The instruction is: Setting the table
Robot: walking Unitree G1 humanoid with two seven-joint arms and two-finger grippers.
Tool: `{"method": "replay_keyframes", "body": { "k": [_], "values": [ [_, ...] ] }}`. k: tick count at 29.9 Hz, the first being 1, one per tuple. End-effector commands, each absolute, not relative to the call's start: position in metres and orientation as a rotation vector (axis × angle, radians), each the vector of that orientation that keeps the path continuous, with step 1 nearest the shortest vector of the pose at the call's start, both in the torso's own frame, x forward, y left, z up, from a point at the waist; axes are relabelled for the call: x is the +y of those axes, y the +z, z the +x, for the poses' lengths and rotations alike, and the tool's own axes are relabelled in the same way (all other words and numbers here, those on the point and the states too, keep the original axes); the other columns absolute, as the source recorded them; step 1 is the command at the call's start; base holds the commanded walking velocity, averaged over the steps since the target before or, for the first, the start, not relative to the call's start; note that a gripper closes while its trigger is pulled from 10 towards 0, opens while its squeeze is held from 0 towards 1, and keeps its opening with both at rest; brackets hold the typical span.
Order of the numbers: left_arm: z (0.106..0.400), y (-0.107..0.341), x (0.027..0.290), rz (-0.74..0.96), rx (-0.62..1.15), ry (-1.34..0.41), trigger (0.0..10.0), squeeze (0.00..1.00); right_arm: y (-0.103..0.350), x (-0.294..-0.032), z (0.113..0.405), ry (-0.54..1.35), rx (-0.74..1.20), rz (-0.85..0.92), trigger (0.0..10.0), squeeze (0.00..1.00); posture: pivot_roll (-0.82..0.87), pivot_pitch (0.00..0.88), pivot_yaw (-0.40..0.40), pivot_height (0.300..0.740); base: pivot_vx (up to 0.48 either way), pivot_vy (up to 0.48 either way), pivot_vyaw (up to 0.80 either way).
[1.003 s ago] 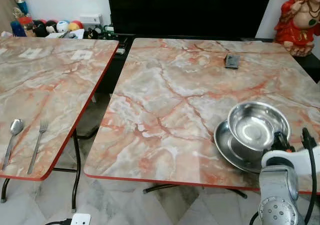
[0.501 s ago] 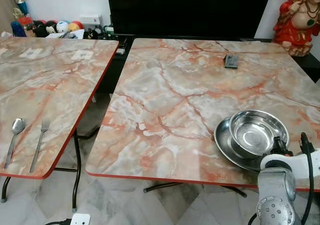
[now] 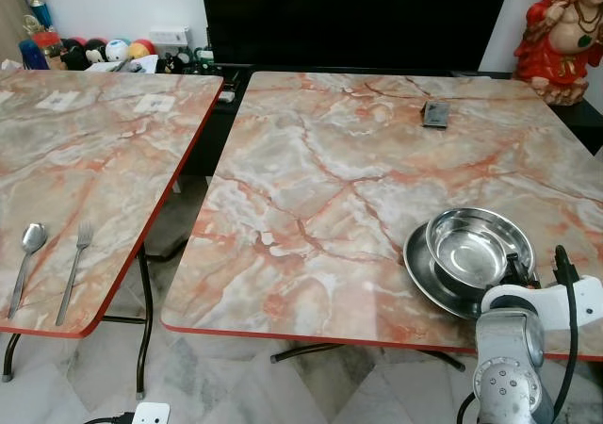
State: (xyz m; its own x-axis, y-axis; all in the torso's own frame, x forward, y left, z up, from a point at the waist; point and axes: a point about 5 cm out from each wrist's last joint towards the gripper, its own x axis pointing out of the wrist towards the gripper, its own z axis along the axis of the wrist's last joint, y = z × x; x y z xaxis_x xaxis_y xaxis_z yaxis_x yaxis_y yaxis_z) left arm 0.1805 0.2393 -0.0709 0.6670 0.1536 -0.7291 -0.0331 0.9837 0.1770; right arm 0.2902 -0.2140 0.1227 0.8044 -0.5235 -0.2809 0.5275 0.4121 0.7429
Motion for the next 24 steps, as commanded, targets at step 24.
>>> {"method": "replay_keyframes", "body": {
  "k": [24],
  "values": [
    [0.173,-0.074,0.242,0.166,0.863,0.104,10.0,0.0,0.114,-0.211,0.29,-0.714,0.033,0.977,10.0,0.27,0.0,0.113,0.007,0.74,0.0,0.0,0.0]
  ]
}}
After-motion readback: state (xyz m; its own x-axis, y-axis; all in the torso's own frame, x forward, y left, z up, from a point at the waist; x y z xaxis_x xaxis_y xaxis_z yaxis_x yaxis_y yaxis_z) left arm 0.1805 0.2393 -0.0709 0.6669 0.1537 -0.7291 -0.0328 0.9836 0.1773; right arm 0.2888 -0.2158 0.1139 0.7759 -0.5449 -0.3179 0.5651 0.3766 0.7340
